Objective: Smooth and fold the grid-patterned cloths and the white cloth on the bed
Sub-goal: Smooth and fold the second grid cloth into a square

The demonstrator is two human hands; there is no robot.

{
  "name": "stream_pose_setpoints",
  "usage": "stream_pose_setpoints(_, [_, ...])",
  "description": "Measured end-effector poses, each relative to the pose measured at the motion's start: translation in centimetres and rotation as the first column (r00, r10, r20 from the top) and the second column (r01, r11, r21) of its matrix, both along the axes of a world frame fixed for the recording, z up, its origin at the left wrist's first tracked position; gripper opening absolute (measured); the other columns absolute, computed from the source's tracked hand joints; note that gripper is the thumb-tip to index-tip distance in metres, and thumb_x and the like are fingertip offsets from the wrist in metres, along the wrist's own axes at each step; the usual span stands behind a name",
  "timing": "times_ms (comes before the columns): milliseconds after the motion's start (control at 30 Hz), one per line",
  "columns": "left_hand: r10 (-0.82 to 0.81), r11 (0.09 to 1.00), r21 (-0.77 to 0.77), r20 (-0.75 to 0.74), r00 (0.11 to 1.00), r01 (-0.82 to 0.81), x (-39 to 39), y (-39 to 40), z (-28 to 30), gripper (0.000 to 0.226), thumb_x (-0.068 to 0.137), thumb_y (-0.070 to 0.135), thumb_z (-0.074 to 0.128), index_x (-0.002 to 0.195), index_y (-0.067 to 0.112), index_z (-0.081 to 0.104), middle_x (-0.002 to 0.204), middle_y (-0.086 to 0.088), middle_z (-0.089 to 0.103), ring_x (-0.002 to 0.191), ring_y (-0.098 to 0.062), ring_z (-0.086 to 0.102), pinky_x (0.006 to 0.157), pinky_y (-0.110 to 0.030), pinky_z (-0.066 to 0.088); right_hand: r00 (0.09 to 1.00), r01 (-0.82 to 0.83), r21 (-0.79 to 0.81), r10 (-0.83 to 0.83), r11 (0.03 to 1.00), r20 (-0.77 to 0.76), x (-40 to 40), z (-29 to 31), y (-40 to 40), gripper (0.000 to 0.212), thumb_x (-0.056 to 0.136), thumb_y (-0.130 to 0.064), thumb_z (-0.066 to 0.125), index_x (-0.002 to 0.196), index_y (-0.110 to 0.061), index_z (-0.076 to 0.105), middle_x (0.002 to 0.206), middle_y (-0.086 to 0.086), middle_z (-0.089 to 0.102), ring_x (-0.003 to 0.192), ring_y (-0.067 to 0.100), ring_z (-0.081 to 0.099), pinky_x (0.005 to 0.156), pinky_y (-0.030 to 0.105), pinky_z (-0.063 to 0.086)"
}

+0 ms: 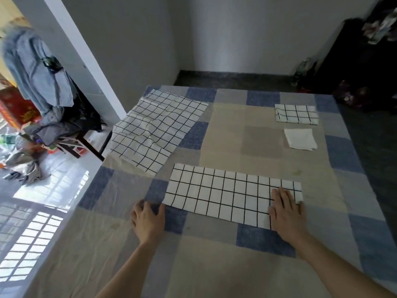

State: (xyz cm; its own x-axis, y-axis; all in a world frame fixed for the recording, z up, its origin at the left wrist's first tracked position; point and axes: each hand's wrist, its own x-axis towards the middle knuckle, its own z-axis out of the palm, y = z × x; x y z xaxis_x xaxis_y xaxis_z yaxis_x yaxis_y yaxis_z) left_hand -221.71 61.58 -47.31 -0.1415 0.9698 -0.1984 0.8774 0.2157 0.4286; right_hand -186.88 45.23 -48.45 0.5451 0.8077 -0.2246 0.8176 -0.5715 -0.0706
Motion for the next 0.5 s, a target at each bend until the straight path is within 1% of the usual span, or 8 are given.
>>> stream_pose_setpoints(67, [-0.011,1.000,-0.020,-0.036,0.999,0.010,0.6,0.5,0.8,0.038,0.091,0.050,0.054,0.105,0.017,0.065,0.134,-0.007,0.044,0.124,-0.031,0.035,0.106,-0.047,0.029,0.999,0.010,0.015,-0.010,1.000,0.031,-1.2,1.5,0.5,0.055,0.094,-0.036,0.041,0.145,-0.015,0.035,0.157,0.014,0.023,0.142,0.030,0.027,0.111,0.060,0.024])
stream_pose_setpoints(133, [0.000,0.997,-0.080,-0.025,1.000,-0.002,1.1,1.1,1.3,0.040,0.088,0.054,0.054,0.100,0.019,0.068,0.126,-0.007,0.046,0.118,-0.030,0.037,0.104,-0.045,0.032,0.999,-0.035,0.033,0.035,0.999,0.027,-2.8,2.6,0.8,0.058,0.091,-0.029,0.053,0.145,-0.017,0.034,0.156,0.013,0.022,0.143,0.029,0.026,0.113,0.057,0.022])
stream_pose_setpoints(200, [0.028,0.986,-0.165,0.024,0.999,-0.023,1.4,1.6,1.1,0.037,0.084,0.054,0.055,0.092,0.021,0.069,0.115,-0.007,0.046,0.112,-0.030,0.039,0.103,-0.048,0.034,0.994,-0.114,0.047,0.113,0.992,0.009,-4.4,3.1,0.8,0.062,0.091,-0.030,0.051,0.147,-0.018,0.030,0.157,0.011,0.020,0.143,0.028,0.025,0.115,0.053,0.021])
stream_pose_setpoints(267, [0.063,0.975,-0.219,0.079,0.995,-0.044,1.5,2.0,1.3,0.031,0.079,0.050,0.056,0.083,0.022,0.068,0.102,-0.007,0.054,0.103,-0.031,0.047,0.098,-0.050,0.040,0.985,-0.165,0.044,0.167,0.985,-0.038,-5.5,3.4,0.6,0.061,0.093,-0.032,0.047,0.149,-0.020,0.026,0.158,0.008,0.017,0.143,0.027,0.023,0.116,0.048,0.021])
stream_pose_setpoints(333, [0.111,0.976,-0.207,0.203,0.973,-0.068,1.8,2.0,2.3,0.025,0.082,0.039,0.060,0.079,0.015,0.067,0.082,-0.008,0.061,0.083,-0.027,0.056,0.085,-0.042,0.048,0.977,-0.199,0.032,0.201,0.980,-0.074,-6.4,3.6,0.2,0.060,0.094,-0.033,0.045,0.149,-0.021,0.023,0.159,0.006,0.013,0.144,0.025,0.020,0.118,0.046,0.019])
stream_pose_setpoints(367, [0.130,0.976,-0.205,0.278,0.952,-0.074,2.0,1.8,2.9,0.022,0.085,0.030,0.062,0.081,0.009,0.067,0.075,-0.007,0.061,0.074,-0.024,0.055,0.075,-0.036,0.048,0.974,-0.206,0.038,0.209,0.978,-0.088,-6.9,3.8,0.0,0.061,0.094,-0.033,0.046,0.149,-0.021,0.023,0.159,0.006,0.013,0.144,0.024,0.019,0.119,0.045,0.017])
stream_pose_setpoints(433, [0.156,0.978,-0.188,0.365,0.918,-0.091,2.3,1.5,3.8,0.018,0.087,0.019,0.063,0.088,0.002,0.066,0.072,-0.006,0.060,0.067,-0.020,0.053,0.061,-0.031,0.040,0.966,-0.222,0.079,0.230,0.972,-0.120,-7.9,4.6,0.1,0.061,0.094,-0.033,0.047,0.149,-0.022,0.024,0.158,0.005,0.015,0.145,0.023,0.018,0.119,0.042,0.016])
stream_pose_setpoints(500, [0.165,0.982,-0.154,0.433,0.886,-0.108,2.3,0.8,4.7,0.015,0.086,0.015,0.064,0.094,0.003,0.062,0.077,-0.006,0.061,0.068,-0.018,0.055,0.056,-0.029,0.038,0.950,-0.258,0.147,0.279,0.955,-0.140,-9.4,5.7,0.6,0.063,0.092,-0.037,0.048,0.149,-0.022,0.026,0.157,0.003,0.021,0.143,0.021,0.020,0.117,0.038,0.017])
